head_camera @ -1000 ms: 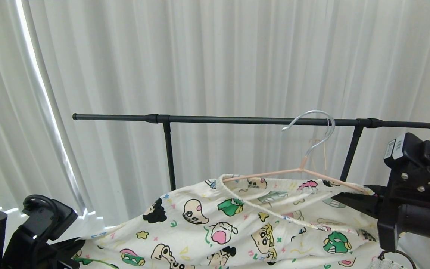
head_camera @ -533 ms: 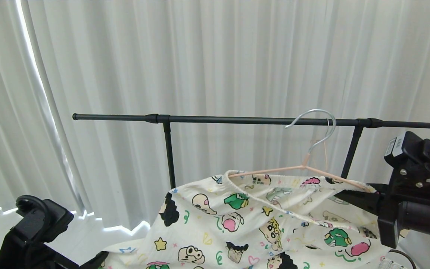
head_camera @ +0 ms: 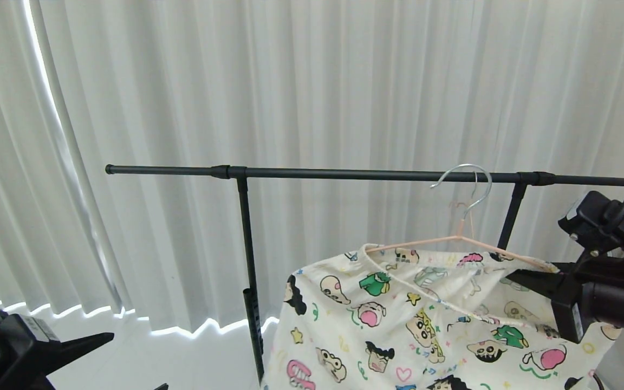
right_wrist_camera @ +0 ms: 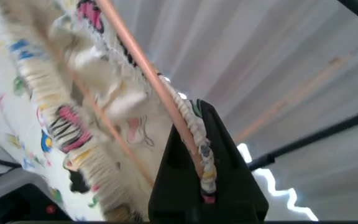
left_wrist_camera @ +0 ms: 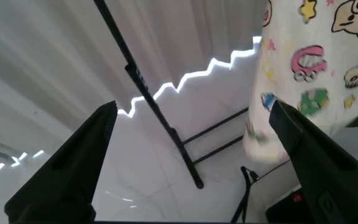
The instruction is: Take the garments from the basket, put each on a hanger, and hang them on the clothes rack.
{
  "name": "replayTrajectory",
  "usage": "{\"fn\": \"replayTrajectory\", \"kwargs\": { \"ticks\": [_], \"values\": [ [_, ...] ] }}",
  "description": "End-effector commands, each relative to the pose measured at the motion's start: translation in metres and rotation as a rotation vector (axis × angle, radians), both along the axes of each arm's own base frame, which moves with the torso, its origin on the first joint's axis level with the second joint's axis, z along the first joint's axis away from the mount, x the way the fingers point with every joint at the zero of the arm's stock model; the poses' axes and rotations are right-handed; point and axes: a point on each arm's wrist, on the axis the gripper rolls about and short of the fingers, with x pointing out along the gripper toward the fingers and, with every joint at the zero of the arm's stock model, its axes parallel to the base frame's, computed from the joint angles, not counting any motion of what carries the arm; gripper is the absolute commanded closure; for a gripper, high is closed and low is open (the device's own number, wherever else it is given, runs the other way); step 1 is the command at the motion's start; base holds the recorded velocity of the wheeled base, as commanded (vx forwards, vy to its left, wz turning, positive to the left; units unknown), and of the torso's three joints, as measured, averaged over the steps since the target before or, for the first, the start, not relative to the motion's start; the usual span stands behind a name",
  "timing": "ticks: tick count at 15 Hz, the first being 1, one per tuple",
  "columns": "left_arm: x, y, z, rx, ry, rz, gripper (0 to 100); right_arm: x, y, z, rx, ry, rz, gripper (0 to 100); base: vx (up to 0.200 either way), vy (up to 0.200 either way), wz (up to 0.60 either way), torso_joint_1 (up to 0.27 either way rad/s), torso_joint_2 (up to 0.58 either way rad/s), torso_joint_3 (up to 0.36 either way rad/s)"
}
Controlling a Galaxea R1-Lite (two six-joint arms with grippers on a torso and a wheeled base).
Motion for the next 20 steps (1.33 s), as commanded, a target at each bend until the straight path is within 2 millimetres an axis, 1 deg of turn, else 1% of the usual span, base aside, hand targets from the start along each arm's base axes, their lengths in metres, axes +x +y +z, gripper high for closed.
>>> {"fn": "replayTrajectory", "kwargs": {
  "ticks": [1, 3, 5, 8, 12, 16, 18, 20],
  "values": [
    [-0.008, 0.003, -0.004, 0.002, -0.014, 0.021, 0, 0.005, -0.006, -0.003, -0.007, 0.011, -0.043, 100, 0.0, 0.0, 0.0, 0.0, 0.0, 0.0],
    [-0.006, 0.004, -0.004, 0.023, -0.01, 0.069, 0, 0.007, -0.01, -0.005, -0.034, 0.02, -0.105, 100, 0.0, 0.0, 0.0, 0.0, 0.0, 0.0],
    [0.002, 0.006, 0.004, 0.037, -0.025, 0.162, 0, 0.005, -0.013, -0.01, -0.072, 0.052, -0.209, 100, 0.0, 0.0, 0.0, 0.0, 0.0, 0.0],
    [0.008, 0.015, 0.015, 0.044, -0.055, 0.322, 0, 0.004, -0.016, -0.015, -0.069, 0.121, -0.327, 100, 0.0, 0.0, 0.0, 0.0, 0.0, 0.0],
    [0.01, 0.022, 0.02, 0.101, -0.081, 0.468, 0, 0.008, -0.017, -0.021, -0.044, 0.169, -0.48, 100, 0.0, 0.0, 0.0, 0.0, 0.0, 0.0],
    [0.015, 0.022, 0.027, 0.103, -0.1, 0.478, 0, 0.006, -0.018, -0.022, -0.03, 0.171, -0.507, 100, 0.0, 0.0, 0.0, 0.0, 0.0, 0.0],
    [0.017, 0.023, 0.028, 0.123, -0.098, 0.52, 0, 0.007, -0.017, -0.021, -0.029, 0.17, -0.505, 100, 0.0, 0.0, 0.0, 0.0, 0.0, 0.0],
    [0.018, 0.023, 0.03, 0.122, -0.104, 0.522, 0, 0.007, -0.017, -0.021, -0.03, 0.171, -0.505, 100, 0.0, 0.2, 0.0, -0.002, 0.0, 0.002]
  ]
}}
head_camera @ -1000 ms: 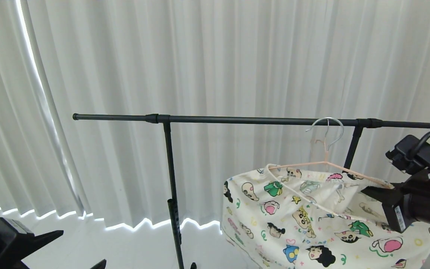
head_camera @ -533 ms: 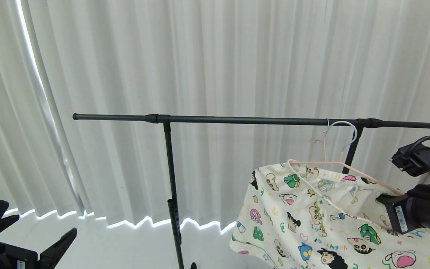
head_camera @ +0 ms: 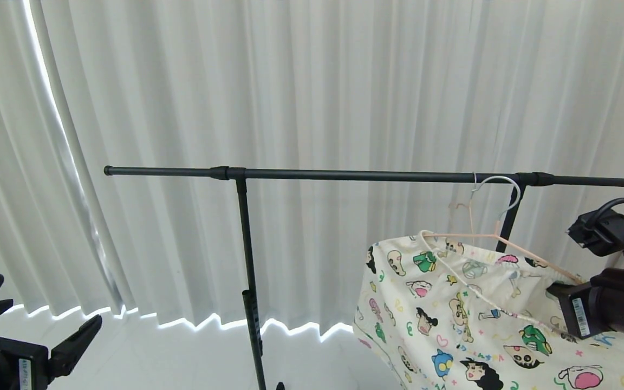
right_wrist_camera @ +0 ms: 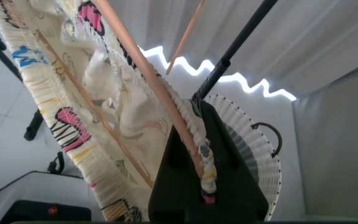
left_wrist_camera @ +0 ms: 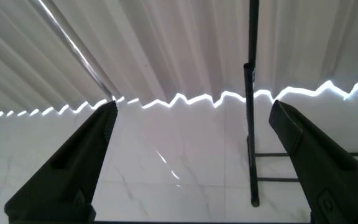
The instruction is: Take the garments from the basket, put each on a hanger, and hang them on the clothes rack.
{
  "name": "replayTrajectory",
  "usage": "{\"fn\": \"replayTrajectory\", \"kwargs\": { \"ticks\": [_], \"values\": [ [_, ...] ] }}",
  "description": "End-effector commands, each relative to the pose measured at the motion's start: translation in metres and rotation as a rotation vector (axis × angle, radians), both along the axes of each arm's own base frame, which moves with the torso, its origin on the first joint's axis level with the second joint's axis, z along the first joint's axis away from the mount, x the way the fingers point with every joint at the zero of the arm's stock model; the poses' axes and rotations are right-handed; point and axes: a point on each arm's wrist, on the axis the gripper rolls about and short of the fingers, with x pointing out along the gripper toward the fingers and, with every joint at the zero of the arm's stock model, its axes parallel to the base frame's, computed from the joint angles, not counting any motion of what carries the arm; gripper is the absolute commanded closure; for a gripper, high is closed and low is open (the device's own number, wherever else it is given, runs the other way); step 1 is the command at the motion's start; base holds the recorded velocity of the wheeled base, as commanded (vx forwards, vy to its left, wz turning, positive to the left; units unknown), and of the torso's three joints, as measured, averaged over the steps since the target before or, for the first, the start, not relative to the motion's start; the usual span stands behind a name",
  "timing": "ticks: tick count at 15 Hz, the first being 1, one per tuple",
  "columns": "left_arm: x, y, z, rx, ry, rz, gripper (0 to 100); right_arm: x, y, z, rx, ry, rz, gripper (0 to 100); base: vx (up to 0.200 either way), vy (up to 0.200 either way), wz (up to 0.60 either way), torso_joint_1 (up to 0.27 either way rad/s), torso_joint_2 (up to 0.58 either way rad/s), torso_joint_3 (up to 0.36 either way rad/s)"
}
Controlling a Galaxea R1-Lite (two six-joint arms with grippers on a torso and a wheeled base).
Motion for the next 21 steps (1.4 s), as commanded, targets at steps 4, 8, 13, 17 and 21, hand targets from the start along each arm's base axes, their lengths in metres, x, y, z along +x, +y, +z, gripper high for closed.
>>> {"fn": "replayTrajectory", "kwargs": {
  "ticks": [4, 8, 13, 17, 21],
  "values": [
    [0.004, -0.001, 0.002, -0.001, 0.002, -0.009, 0, 0.001, 0.0, 0.0, -0.001, 0.002, 0.0, 100, 0.0, 0.2, 0.0, 0.005, 0.0, 0.001],
    [0.004, -0.004, 0.001, 0.001, 0.009, -0.04, 0, 0.012, 0.005, -0.004, -0.017, 0.016, -0.032, 100, 0.0, 0.0, 0.0, 0.0, 0.0, 0.0],
    [0.009, -0.004, 0.0, 0.068, 0.037, -0.067, 0, 0.063, 0.026, -0.005, -0.03, 0.016, -0.265, 100, 0.0, 0.0, 0.0, 0.0, 0.0, 0.0],
    [0.013, -0.005, -0.002, 0.106, 0.059, -0.085, 0, 0.063, 0.026, -0.009, -0.051, 0.037, -0.303, 100, 0.0, 0.0, 0.0, 0.0, 0.0, 0.0],
    [0.013, -0.005, -0.001, 0.106, 0.054, -0.088, 0, 0.063, 0.028, -0.008, -0.041, 0.025, -0.298, 100, 0.05, 0.0, 0.0, -0.001, 0.0, 0.001]
  ]
}}
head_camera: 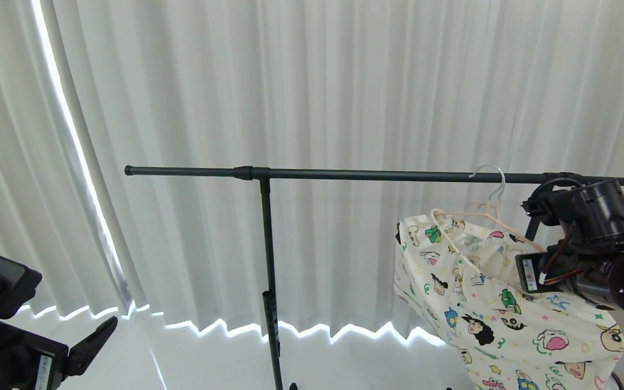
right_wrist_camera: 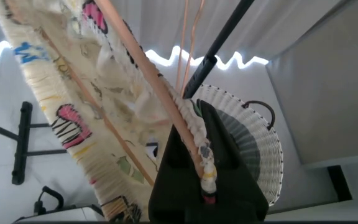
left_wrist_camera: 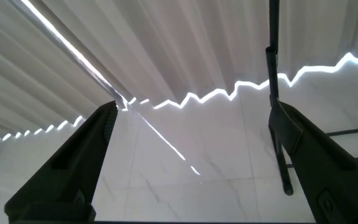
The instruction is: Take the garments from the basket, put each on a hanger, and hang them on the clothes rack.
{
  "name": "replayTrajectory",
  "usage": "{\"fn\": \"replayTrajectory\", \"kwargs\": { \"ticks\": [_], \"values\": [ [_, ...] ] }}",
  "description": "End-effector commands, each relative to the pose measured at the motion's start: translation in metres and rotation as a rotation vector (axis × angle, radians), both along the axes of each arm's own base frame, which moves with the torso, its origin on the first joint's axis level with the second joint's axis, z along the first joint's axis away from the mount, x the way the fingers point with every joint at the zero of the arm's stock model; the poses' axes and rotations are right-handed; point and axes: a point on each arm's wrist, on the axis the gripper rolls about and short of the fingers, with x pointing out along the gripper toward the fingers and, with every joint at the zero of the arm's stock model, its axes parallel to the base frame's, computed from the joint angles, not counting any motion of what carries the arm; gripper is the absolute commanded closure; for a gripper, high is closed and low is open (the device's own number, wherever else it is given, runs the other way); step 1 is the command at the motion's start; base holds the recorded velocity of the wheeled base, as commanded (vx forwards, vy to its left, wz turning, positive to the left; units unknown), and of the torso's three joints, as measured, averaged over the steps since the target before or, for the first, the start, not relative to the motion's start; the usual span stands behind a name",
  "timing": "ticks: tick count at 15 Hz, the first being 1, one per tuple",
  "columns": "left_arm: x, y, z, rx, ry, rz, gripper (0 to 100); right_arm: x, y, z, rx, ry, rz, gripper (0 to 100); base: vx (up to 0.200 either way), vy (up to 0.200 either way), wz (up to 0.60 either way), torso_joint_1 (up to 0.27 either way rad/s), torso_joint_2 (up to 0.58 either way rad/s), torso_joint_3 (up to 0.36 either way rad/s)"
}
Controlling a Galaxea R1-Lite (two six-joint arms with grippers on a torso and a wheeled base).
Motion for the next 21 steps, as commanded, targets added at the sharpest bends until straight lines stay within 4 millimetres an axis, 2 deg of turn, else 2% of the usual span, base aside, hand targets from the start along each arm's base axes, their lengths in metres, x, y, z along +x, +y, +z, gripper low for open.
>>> {"fn": "replayTrajectory", "kwargs": {
  "ticks": [1, 13, 18, 21],
  "values": [
    [0.0, 0.0, 0.0, 0.0, -0.002, -0.001, 0, 0.0, 0.002, 0.0, -0.001, 0.001, 0.006, 100, 0.2, 0.0, 0.0, -0.002, 0.01, 0.007],
    [-0.001, 0.0, 0.001, -0.004, -0.011, -0.003, 0, 0.0, 0.007, 0.001, -0.012, -0.008, 0.011, 100, 0.2, 0.0, 0.0, 0.004, 0.0, 0.002],
    [-0.002, -0.001, 0.002, -0.004, -0.013, -0.012, 0, 0.002, 0.015, -0.006, -0.024, 0.015, 0.034, 100, 0.0, 0.0, 0.0, 0.0, 0.0, 0.0],
    [-0.002, -0.004, 0.002, -0.004, -0.013, -0.039, 0, 0.007, 0.025, -0.019, -0.048, 0.059, 0.059, 100, 0.0, 0.0, 0.0, 0.0, 0.0, 0.0]
  ]
}}
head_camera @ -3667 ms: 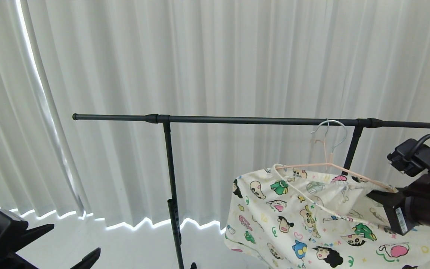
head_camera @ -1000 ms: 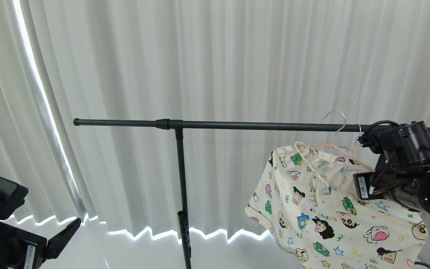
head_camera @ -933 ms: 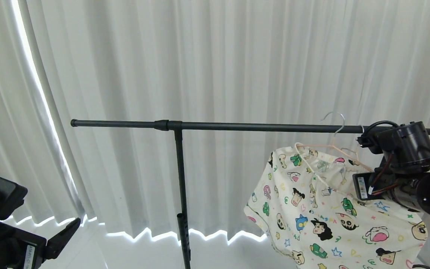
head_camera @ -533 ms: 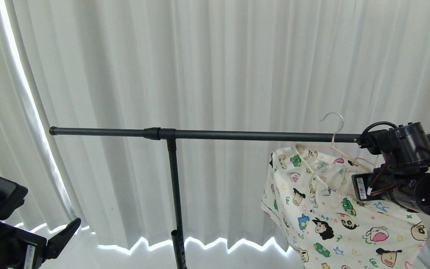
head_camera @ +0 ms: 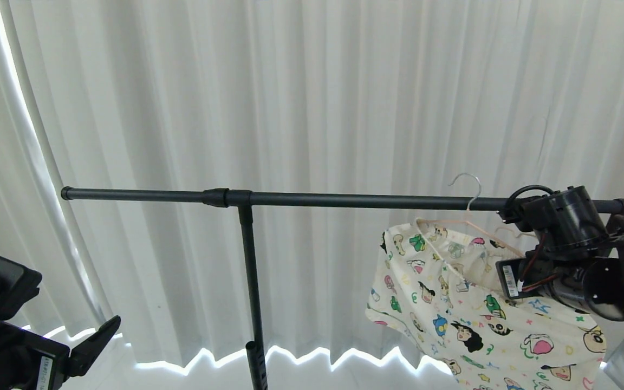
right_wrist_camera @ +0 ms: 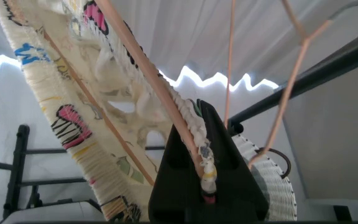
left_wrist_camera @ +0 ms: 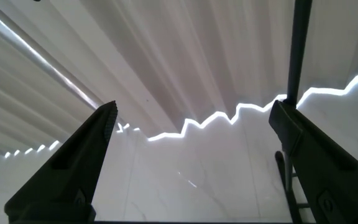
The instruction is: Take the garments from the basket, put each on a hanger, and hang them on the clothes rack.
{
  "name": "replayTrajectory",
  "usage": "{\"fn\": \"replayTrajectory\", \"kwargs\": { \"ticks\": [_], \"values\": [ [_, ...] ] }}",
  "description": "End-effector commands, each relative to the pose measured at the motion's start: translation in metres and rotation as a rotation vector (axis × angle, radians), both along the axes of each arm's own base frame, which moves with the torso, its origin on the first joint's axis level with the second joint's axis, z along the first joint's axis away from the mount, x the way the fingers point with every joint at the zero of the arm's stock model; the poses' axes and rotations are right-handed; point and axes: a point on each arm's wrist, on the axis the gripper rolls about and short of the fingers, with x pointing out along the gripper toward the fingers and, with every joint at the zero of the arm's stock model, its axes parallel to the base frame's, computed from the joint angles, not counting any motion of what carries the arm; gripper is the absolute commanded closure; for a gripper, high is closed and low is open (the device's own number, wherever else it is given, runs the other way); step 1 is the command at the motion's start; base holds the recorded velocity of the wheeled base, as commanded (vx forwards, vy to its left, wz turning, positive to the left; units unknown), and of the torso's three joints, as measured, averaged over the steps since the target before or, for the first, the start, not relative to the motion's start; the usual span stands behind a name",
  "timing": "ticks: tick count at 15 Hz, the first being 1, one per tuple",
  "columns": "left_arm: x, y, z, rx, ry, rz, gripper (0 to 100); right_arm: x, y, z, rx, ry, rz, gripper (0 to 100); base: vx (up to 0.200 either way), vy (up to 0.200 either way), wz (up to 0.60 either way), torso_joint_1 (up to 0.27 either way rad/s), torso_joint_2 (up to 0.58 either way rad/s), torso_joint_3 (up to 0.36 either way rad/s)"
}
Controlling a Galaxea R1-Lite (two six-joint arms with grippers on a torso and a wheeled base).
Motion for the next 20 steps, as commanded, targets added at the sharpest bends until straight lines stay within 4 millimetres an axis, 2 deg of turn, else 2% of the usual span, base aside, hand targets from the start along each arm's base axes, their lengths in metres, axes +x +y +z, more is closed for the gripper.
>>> {"fn": "replayTrajectory", "kwargs": {
  "ticks": [1, 6, 17, 18, 20],
  "values": [
    [0.0, -0.002, 0.0, 0.001, 0.0, -0.015, 0, 0.007, 0.009, -0.015, -0.027, 0.044, 0.017, 100, 0.0, 0.0, 0.0, 0.0, 0.0, 0.0],
    [0.0, -0.002, -0.001, 0.0, 0.002, -0.016, 0, 0.023, 0.021, -0.025, -0.033, 0.043, 0.017, 100, 0.0, 0.0, 0.0, 0.0, 0.0, 0.0],
    [0.0, -0.002, -0.001, 0.0, 0.003, -0.016, 0, 0.023, 0.022, -0.026, -0.038, 0.049, 0.019, 100, 0.0, 0.0, 0.0, 0.0, 0.0, 0.0],
    [0.0, -0.002, -0.001, 0.0, 0.003, -0.016, 0, 0.022, 0.021, -0.025, -0.036, 0.046, 0.019, 0, 0.0, 0.0, 0.0, 0.0, 0.0, 0.0],
    [0.0, -0.002, -0.001, -0.002, 0.003, -0.015, 0, 0.02, 0.023, -0.022, -0.03, 0.035, 0.026, 0, 0.0, 0.0, 0.0, 0.0, 0.0, 0.0]
  ]
}}
